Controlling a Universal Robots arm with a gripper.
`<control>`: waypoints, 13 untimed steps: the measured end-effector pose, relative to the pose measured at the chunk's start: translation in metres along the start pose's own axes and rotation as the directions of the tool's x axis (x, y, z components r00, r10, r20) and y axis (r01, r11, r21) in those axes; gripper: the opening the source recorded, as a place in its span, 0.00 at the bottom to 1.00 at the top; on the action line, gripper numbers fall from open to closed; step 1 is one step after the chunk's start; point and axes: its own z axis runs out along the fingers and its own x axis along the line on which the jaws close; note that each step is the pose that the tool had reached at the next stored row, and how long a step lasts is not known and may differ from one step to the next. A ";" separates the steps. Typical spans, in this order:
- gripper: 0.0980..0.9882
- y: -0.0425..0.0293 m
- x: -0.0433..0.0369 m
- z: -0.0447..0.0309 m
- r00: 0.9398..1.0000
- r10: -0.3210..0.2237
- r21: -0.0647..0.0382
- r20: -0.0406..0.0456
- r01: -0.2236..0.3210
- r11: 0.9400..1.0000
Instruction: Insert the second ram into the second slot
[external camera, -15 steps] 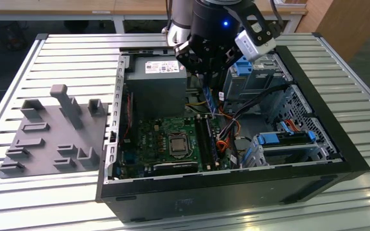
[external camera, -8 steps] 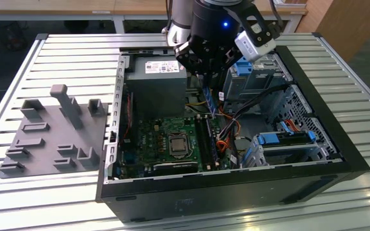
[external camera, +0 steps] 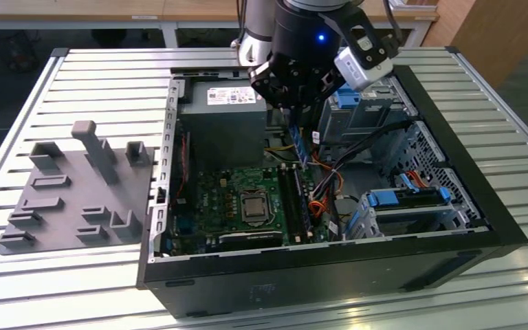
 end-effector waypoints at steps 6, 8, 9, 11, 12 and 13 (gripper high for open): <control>0.04 -0.0002 0.0001 0.0021 1.000 0.000 0.000 0.000 0.000 1.000; 0.04 -0.0002 0.0001 0.0028 1.000 0.000 0.000 0.000 0.000 1.000; 0.04 -0.0002 0.0001 0.0032 1.000 0.000 0.000 0.000 0.000 1.000; 0.04 -0.0003 0.0001 0.0038 1.000 0.000 0.000 0.000 0.000 1.000; 0.04 -0.0004 0.0001 0.0041 1.000 0.000 0.000 0.000 0.000 1.000; 0.04 -0.0005 0.0001 0.0045 1.000 0.000 0.000 0.000 0.000 1.000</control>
